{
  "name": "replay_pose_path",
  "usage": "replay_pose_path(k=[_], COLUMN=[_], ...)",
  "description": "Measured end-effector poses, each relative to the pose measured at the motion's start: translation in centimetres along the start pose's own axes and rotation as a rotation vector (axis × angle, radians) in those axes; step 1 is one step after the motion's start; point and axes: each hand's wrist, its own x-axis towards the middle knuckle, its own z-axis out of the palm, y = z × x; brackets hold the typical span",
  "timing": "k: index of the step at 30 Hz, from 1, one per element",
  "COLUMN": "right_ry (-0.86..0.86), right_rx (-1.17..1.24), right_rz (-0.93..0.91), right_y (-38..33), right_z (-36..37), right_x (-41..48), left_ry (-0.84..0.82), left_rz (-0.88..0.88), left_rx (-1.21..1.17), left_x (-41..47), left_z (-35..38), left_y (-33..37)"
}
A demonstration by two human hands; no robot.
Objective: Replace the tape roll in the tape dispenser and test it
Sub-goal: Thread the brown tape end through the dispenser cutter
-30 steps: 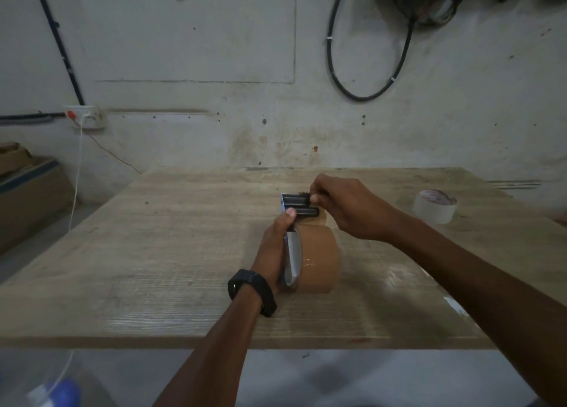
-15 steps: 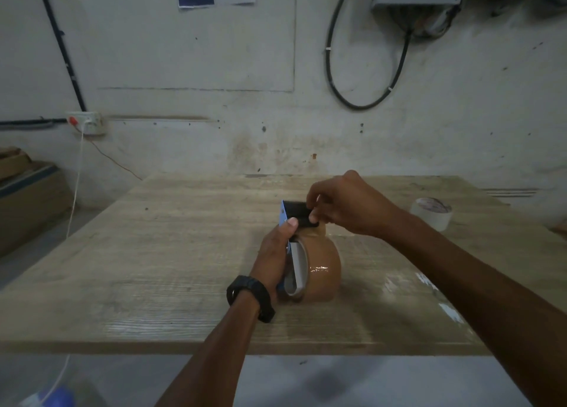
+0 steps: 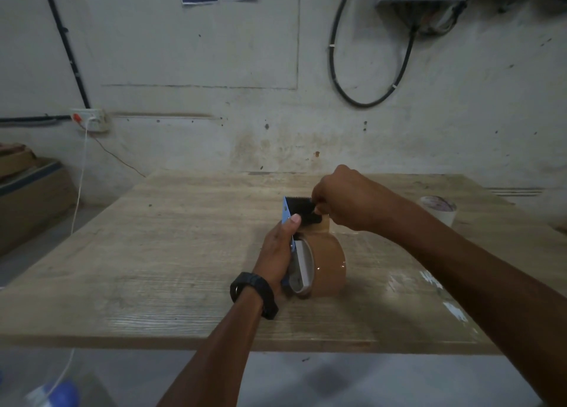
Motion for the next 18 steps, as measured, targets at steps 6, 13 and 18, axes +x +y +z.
replay_pose_path(k=[6,13,18], right_ry=[-0.019,-0.081,-0.080], right_rx=[-0.169,-0.137,-0.058], right_rz=[-0.081,-0.162,-0.200], right_y=[-1.0,0.0,0.7], right_z=[0.5,1.3,1.6], right_x=[-0.5,-0.3,-0.8], left_ry=[0.054,0.084,0.107], left_rz=[0.015,-0.096,-0.099], left_rx=[0.012,-0.014,-0.020], left_x=[0.1,-0.2,0.0], left_z=[0.0,0.2,0.2], left_y=[0.3,0.6,0.1])
